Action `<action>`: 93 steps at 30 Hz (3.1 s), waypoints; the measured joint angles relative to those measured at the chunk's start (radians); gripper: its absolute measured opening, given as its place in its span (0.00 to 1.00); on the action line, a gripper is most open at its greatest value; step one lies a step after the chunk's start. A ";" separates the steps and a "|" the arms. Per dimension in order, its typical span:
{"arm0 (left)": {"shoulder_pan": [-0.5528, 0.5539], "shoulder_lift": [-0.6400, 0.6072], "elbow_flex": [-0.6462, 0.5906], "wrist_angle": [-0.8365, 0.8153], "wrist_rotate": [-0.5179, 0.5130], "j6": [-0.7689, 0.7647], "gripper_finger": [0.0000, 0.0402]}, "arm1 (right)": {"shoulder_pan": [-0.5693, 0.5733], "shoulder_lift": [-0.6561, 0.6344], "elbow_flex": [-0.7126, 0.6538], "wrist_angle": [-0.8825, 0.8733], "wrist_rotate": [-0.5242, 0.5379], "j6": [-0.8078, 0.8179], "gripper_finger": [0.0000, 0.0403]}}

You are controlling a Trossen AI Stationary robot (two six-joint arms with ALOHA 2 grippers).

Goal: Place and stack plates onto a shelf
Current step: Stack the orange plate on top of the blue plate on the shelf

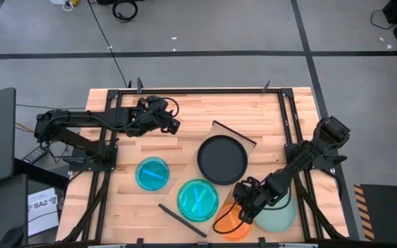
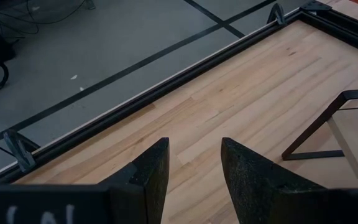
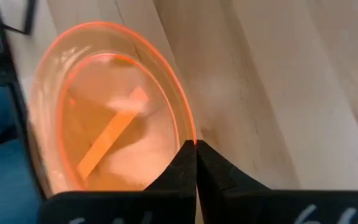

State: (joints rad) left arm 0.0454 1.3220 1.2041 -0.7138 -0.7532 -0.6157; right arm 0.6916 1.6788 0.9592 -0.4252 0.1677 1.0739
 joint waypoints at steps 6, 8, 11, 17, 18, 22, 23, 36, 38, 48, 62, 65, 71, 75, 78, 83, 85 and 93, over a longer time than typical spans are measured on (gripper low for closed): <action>0.000 0.000 0.000 0.000 0.000 0.000 0.38 | -0.008 -0.059 0.000 -0.024 -0.001 -0.005 0.00; 0.000 0.000 0.000 0.000 0.000 0.000 0.38 | -0.008 -0.078 0.000 -0.041 -0.006 -0.012 0.00; 0.000 0.000 0.000 0.000 0.000 0.000 0.38 | -0.008 -0.109 0.000 -0.063 -0.035 -0.012 0.00; 0.000 0.000 0.000 0.000 0.000 0.000 0.38 | -0.008 -0.172 0.000 -0.076 -0.105 -0.030 0.00; 0.000 0.000 0.000 0.000 0.000 0.000 0.38 | -0.008 -0.186 0.000 -0.079 -0.117 -0.030 0.00; 0.000 0.000 0.000 0.000 0.000 0.000 0.38 | -0.008 -0.242 0.000 -0.087 -0.161 -0.030 0.00; 0.000 0.000 0.000 0.000 0.000 0.000 0.38 | -0.008 -0.257 0.000 -0.094 -0.175 -0.030 0.00; 0.000 0.000 0.000 0.000 0.000 -0.001 0.38 | -0.053 -0.442 0.000 -0.098 -0.251 0.050 0.00; 0.000 0.000 0.000 0.000 0.000 -0.001 0.38 | -0.065 -0.461 0.000 -0.094 -0.251 0.078 0.00; 0.000 0.000 0.000 0.000 0.000 -0.002 0.38 | -0.137 -0.495 0.000 0.067 -0.250 0.113 0.00; 0.000 0.000 0.000 0.000 0.000 -0.001 0.38 | -0.304 -0.486 0.000 0.206 -0.158 -0.004 0.00; 0.000 0.000 0.000 0.000 0.000 -0.001 0.38 | -0.331 -0.486 0.000 0.219 -0.139 -0.040 0.00; 0.000 0.000 0.000 0.000 0.000 -0.001 0.38 | -0.357 -0.486 0.000 0.217 -0.098 -0.107 0.00; 0.000 0.000 0.000 0.000 0.000 0.000 0.38 | -0.357 -0.486 0.000 0.217 -0.054 -0.133 0.00; 0.000 0.000 0.000 0.000 0.000 0.000 0.38 | -0.356 -0.465 0.000 0.236 -0.034 -0.136 0.00; 0.000 0.000 0.000 0.001 0.000 0.000 0.38 | -0.354 -0.382 0.000 0.313 -0.061 -0.168 0.00; 0.000 0.000 0.000 0.000 0.000 0.000 0.38 | -0.354 -0.353 0.000 0.344 -0.061 -0.186 0.00; 0.000 0.000 0.000 0.000 0.000 0.000 0.38 | -0.354 -0.303 0.001 0.381 -0.064 -0.230 0.00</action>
State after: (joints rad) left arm 0.0452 1.3216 1.2041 -0.7141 -0.7530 -0.6159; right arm 0.3378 1.3760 0.9600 -0.0442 0.1036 0.8437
